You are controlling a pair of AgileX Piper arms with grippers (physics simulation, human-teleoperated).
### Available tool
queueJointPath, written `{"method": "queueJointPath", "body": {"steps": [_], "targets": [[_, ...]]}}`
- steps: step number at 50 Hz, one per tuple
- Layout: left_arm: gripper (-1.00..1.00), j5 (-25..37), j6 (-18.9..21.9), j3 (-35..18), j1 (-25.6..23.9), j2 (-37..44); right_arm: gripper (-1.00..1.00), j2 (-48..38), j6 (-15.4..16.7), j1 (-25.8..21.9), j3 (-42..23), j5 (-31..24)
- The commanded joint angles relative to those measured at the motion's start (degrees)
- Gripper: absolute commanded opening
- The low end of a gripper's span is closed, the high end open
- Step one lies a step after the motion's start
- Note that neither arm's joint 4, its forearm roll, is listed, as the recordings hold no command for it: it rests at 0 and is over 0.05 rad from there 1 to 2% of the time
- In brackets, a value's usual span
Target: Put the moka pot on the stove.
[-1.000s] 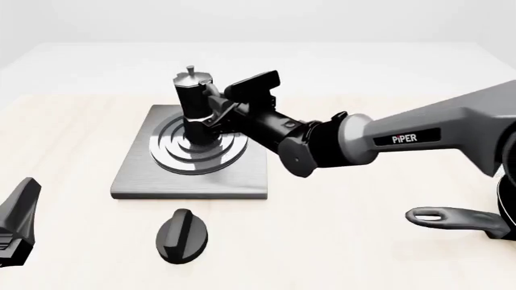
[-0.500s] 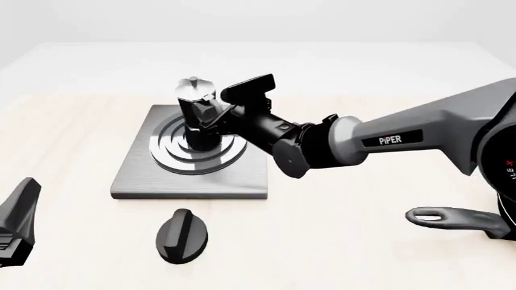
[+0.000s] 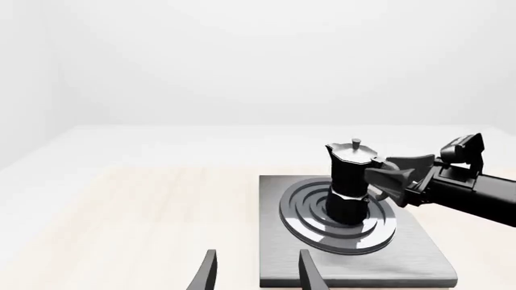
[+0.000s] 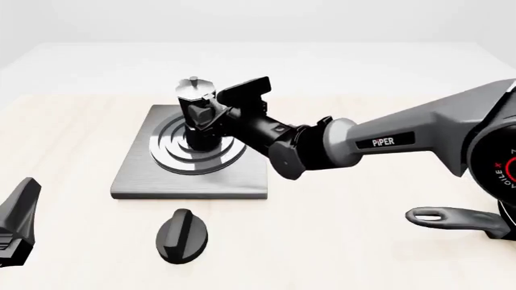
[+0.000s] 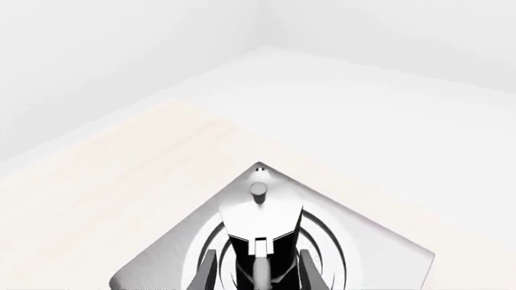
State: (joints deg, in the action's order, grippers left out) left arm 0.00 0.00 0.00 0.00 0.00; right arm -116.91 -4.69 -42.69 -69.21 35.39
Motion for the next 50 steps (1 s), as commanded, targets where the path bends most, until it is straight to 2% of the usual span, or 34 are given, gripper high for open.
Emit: {"method": "queueJointPath", "body": {"steps": [1, 50], "targets": [[1.0, 0.0, 0.0, 0.0, 0.0, 0.0, 1.0, 0.3, -0.4, -0.2, 0.6, 0.2], [1.0, 0.0, 0.0, 0.0, 0.0, 0.0, 1.0, 19.1, 1.2, -0.6, 15.2, 1.1]]}}
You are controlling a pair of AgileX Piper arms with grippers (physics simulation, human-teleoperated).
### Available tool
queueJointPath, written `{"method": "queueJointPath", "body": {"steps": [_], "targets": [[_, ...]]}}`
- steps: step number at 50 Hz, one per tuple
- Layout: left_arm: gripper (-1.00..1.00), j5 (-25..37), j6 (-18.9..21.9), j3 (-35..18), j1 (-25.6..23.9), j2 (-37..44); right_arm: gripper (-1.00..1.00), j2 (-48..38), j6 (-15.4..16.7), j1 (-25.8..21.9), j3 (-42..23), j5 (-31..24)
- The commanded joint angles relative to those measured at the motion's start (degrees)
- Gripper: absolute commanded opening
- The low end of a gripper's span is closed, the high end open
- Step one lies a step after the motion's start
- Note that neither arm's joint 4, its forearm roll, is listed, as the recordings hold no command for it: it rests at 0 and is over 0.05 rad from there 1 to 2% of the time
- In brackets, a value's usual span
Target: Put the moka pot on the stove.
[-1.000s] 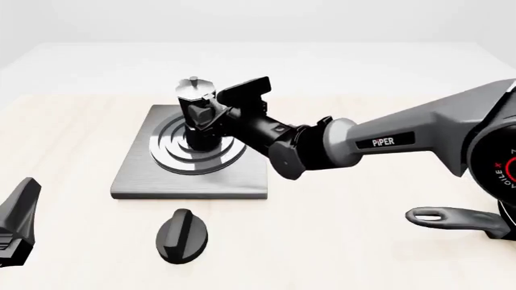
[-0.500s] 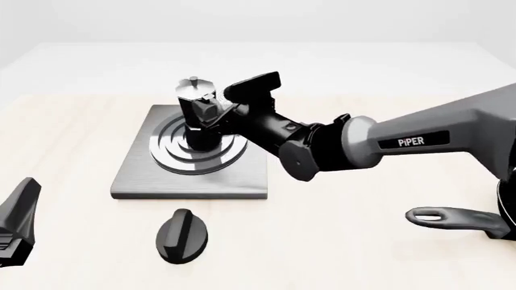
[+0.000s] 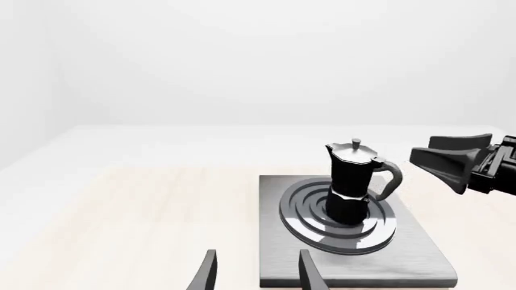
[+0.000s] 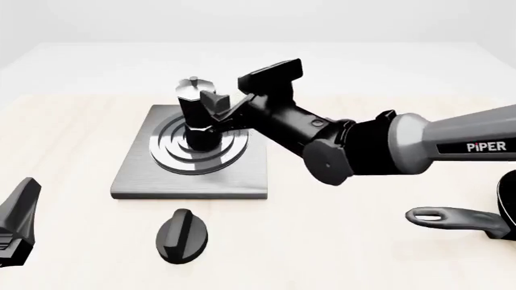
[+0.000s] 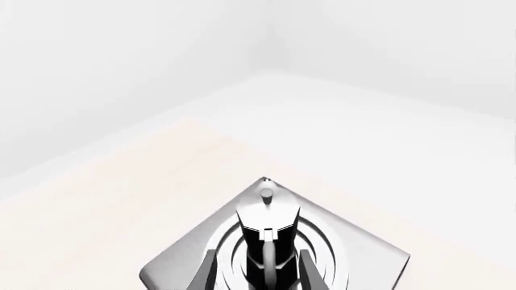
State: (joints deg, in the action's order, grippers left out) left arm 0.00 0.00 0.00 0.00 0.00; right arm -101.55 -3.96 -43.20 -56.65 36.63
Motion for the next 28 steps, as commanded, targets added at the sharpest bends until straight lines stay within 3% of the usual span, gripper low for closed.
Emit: {"method": "queueJointPath", "body": {"steps": [1, 28], "targets": [[1.0, 0.0, 0.0, 0.0, 0.0, 0.0, 1.0, 4.1, 0.4, -0.1, 2.8, -0.1], [1.0, 0.0, 0.0, 0.0, 0.0, 0.0, 1.0, 13.9, 1.7, 1.1, 9.5, -1.2]]}}
